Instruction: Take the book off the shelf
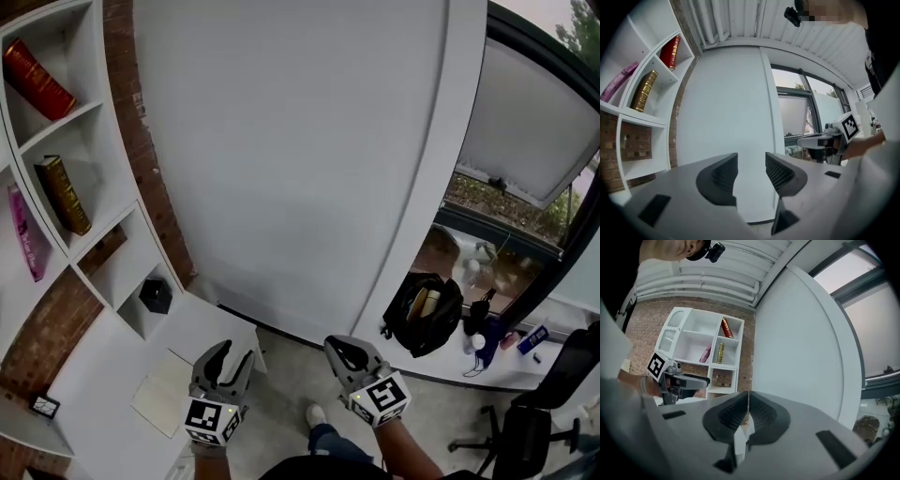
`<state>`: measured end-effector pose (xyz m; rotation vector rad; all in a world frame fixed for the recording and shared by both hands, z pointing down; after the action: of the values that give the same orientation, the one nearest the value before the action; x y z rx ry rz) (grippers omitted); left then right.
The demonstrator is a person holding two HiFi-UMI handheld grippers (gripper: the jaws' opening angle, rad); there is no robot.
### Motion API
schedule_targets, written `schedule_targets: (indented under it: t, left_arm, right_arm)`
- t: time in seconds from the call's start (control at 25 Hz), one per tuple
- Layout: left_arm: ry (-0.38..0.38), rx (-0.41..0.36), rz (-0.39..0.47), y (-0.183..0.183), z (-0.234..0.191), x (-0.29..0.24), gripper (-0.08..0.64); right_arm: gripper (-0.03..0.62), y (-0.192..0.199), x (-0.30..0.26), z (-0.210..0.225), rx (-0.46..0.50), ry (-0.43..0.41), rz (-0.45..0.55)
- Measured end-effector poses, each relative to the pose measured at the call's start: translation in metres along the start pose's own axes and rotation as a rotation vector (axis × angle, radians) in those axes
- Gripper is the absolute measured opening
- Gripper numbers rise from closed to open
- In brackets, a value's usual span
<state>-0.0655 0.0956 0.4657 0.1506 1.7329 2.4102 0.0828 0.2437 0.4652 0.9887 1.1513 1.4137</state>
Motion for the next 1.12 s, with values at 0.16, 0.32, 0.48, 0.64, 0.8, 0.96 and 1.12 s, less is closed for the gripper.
schedule_targets:
  t: [0.16,0.32,0.48,0.64,0.8,0.96,1.12]
  left_arm:
    - [-0.028,0.014,-0.020,0.002,-0.022,-0.053,0.173]
    - [-0.066,0.007,-0.050,0.006,-0.038,-0.107,0.173]
    - [-0.115,-0.001,-0.065,0.004,-0.051,-0.149,0.173]
    - [-0.185,0.008,-0.080,0.006,-0.064,-0.173,0.173]
    - [-0.257,0.011,-0.114,0.010,-0.077,-0.178,0.173]
    - [-0.354,0.026,-0.138,0.014,-0.095,-0.162,0.173]
    - [-0.443,0.029,-0.164,0.021,-0.115,-0.140,0.173]
  right_arm:
    - [0.021,-0.010,-0.043,0.042,-0.015,-0.036,-0.019]
    - [0.021,-0.017,-0.081,0.084,-0.037,-0.083,-0.044]
    - [0.021,-0.024,-0.114,0.121,-0.043,-0.137,-0.061]
    - [0.021,-0.028,-0.143,0.145,-0.045,-0.205,-0.081]
    - [0.021,-0.030,-0.171,0.154,-0.072,-0.268,-0.107]
    - [0.021,-0.030,-0.195,0.146,-0.093,-0.318,-0.129]
    - [0.021,-0.025,-0.220,0.129,-0.127,-0.377,-0.149]
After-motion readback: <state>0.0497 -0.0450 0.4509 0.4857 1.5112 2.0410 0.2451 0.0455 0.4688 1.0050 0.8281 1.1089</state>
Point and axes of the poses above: the fingertips, and each gripper's own axes: x backward along the fingers, z to its right, y out of its underside, the point moved 4 cm from there along x, backward along the fingers, and after that the axes turned 15 degrees about -x, right-handed, at the moved point
